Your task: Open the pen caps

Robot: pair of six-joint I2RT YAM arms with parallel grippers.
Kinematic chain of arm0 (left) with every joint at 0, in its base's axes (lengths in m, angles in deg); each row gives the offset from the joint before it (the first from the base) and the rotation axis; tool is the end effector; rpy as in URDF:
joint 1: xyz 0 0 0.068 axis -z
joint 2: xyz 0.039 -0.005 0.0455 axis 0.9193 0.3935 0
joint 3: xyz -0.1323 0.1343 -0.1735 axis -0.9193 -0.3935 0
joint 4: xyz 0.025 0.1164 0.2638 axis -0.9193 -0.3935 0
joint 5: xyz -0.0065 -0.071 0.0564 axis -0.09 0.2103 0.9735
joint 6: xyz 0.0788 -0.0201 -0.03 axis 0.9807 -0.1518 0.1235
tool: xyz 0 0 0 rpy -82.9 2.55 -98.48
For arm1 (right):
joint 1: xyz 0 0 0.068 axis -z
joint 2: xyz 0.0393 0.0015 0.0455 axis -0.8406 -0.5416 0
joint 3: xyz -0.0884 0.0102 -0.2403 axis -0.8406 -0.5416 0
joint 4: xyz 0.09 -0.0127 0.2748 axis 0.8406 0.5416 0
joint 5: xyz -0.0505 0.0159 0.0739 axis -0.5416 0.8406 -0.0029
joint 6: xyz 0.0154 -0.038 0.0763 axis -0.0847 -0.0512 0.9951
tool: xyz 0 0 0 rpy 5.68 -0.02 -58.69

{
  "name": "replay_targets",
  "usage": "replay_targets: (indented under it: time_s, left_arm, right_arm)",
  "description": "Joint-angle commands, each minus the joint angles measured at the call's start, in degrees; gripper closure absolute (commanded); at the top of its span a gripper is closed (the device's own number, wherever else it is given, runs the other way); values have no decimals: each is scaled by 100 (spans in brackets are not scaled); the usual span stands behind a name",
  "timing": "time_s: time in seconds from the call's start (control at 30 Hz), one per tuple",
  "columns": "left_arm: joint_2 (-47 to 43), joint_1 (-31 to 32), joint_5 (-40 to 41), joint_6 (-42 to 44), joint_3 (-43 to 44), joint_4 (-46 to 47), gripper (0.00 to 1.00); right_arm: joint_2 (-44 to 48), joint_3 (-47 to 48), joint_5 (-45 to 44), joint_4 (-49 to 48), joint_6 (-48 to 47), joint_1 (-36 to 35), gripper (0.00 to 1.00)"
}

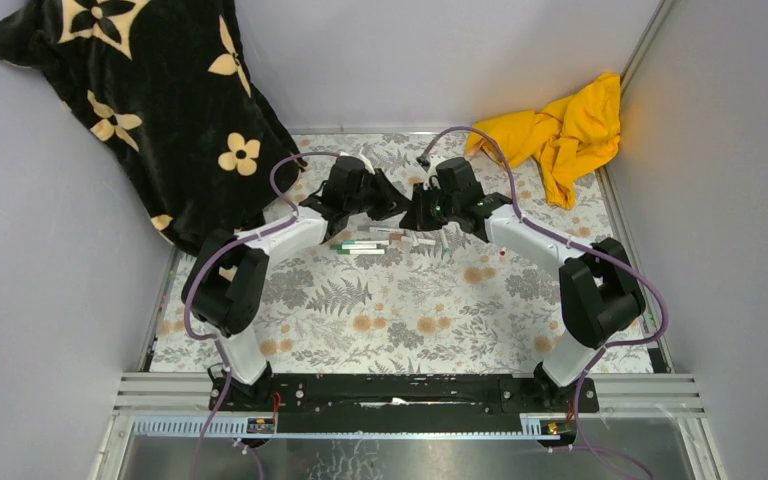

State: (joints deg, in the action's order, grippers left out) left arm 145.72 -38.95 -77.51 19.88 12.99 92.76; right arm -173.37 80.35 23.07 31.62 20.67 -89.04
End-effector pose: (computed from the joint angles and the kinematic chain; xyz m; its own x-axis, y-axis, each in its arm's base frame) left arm 0.3919 -0.2371 0.1825 -0.8124 -0.4543 -0.3655 0.0628 0.5550 -0.8295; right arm 0.3625 0.2520 0.2016 -0.6883 -0.0583 -0.7231 -0.5151 0.7411 0.4306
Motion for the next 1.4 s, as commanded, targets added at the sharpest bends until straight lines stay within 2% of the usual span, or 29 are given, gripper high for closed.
replay_targets:
  time_s: [0.0, 0.23, 0.47, 0.6, 0.73, 0.87, 1.03, 1.37]
  left_arm:
    - [271, -326, -141, -211, 22, 656, 100]
    - [487, -997, -174, -217, 233, 668, 100]
    - [750, -1193, -87, 262, 819, 98, 100]
    - [820, -1186, -216, 511, 1009, -129, 100]
    - [568, -1190, 582, 1093, 1015, -739, 100]
    - [603, -1233, 1476, 1662, 1206, -1821, 100]
    - [680, -1342, 2245, 1703, 1133, -2265, 92]
    - [986, -1576, 2398, 1480, 852, -2214, 71]
  right_arm:
    - [184, -461, -117, -169, 201, -50, 100]
    - [512, -1067, -229, -251, 163, -51, 100]
    - [766, -1358, -223, -257, 161, -48, 100]
    - [803, -1222, -371, -87, 22, -45, 100]
    - [804, -809, -1084, 460, -268, -15, 100]
    - [594, -517, -1608, 752, -406, 227, 100]
    - [261, -507, -1992, 703, -400, 709, 100]
    - [-471, -340, -2320, 728, -456, 1235, 100]
